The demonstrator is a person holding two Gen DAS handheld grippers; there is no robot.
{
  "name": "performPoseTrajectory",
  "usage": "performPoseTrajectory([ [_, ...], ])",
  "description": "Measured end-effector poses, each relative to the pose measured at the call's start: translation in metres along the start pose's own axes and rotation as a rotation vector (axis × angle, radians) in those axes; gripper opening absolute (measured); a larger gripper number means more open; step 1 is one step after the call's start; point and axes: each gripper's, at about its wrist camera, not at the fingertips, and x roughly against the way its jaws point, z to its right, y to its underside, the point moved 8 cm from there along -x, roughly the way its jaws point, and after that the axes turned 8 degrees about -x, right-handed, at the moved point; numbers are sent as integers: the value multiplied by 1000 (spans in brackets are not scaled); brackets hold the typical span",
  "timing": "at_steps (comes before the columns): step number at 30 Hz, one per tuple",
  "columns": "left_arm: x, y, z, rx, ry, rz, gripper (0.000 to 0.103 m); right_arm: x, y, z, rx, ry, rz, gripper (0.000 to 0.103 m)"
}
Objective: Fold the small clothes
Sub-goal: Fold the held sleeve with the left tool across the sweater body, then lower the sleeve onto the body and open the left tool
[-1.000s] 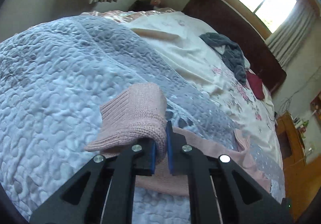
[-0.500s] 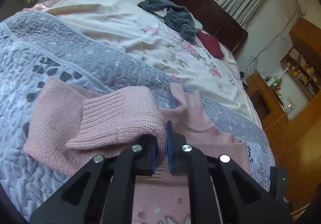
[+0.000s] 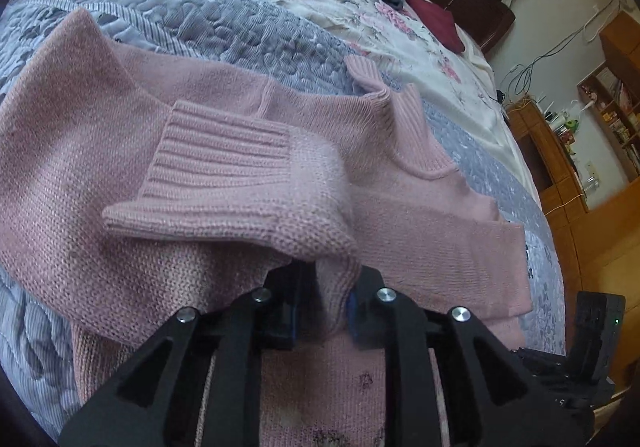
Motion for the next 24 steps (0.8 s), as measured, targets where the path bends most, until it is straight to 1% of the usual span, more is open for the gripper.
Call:
performPoseTrajectory([
  [2, 7, 7, 0, 2, 32, -19, 18, 1, -1, 0, -7, -2, -5, 50],
  [5, 35, 21, -1, -19, 96, -40, 25, 7, -5, -5, -1, 2, -12, 50],
  [6, 47, 24, -5, -36, 92, -35, 28, 9, -8, -11, 7, -6, -10, 50],
  [8, 74, 19, -23, -64, 28, 12, 31, 14, -16, -26, 12, -37, -9, 51],
  [9, 85, 12, -36, -63, -17, 35, 33, 15, -22, -36, 9, -58, -12, 51],
  [10, 93, 4, -51, -63, -80, 46, 33, 15, -27, -46, 8, -75, -14, 51],
  [11, 99, -5, -64, -60, -139, 53, 33, 14, -33, -57, 7, -86, -17, 51],
  [14, 106, -27, -97, -47, -255, 62, 33, 8, -50, -92, 31, -96, -20, 51],
  [17, 94, -35, -118, -41, -313, 18, 32, -4, -61, -120, 41, -111, -41, 51],
  [20, 73, -28, -135, -41, -345, -64, 32, -17, -67, -140, 45, -117, -66, 51],
  [22, 67, -26, -138, -67, -356, -58, 32, -26, -68, -150, 41, -129, -85, 51],
  [24, 67, -27, -138, -69, -354, -49, 32, -37, -72, -161, 30, -145, -100, 51],
])
